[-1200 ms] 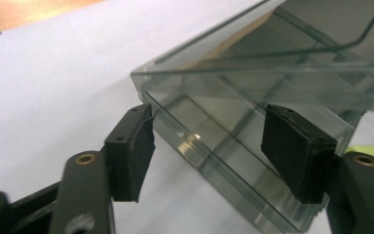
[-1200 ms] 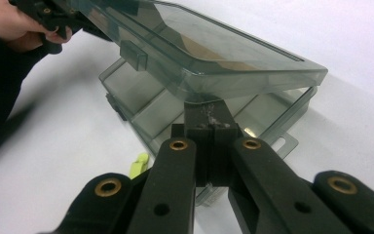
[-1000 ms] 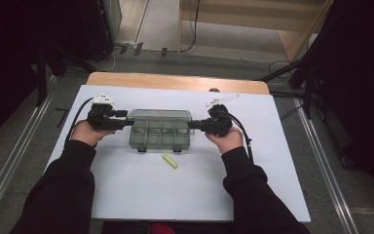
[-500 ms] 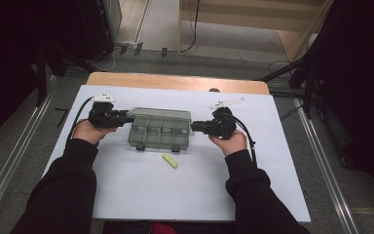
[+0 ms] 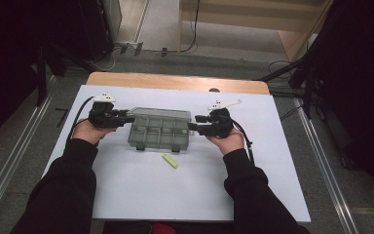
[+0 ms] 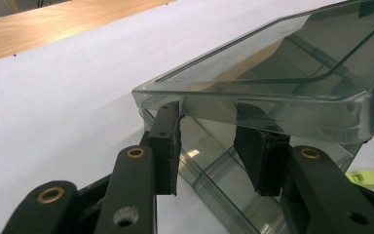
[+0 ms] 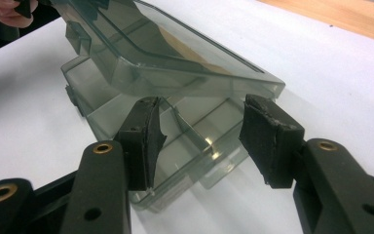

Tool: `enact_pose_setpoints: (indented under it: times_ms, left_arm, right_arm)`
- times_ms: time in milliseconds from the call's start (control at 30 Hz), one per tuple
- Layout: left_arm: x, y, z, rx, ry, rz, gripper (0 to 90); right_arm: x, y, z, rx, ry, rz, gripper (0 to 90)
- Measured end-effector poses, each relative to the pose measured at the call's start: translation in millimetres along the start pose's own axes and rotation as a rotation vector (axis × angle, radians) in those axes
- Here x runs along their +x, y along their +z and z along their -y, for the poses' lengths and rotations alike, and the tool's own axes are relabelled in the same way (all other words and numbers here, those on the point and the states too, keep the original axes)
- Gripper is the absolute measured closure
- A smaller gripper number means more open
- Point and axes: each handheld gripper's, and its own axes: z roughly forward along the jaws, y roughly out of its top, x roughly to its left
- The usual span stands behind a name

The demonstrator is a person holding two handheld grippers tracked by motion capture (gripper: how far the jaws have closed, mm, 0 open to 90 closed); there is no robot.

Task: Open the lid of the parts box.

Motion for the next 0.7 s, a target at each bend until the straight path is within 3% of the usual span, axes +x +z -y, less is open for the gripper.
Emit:
enact_pose_setpoints:
  times_ms: [533, 700]
  left_arm:
    - [2.0, 3.4, -5.6, -0.019, -0.014, -0.008, 58.3]
    - [3.8, 5.2, -9.8, -0.024, -0.009, -0.011, 58.3]
  right_arm:
    - [-1.5, 13.5, -11.2, -0.031, -0.042, 0.037, 54.5]
    - [-4.0, 14.8, -11.7, -0.032, -0.03, 0.044, 57.3]
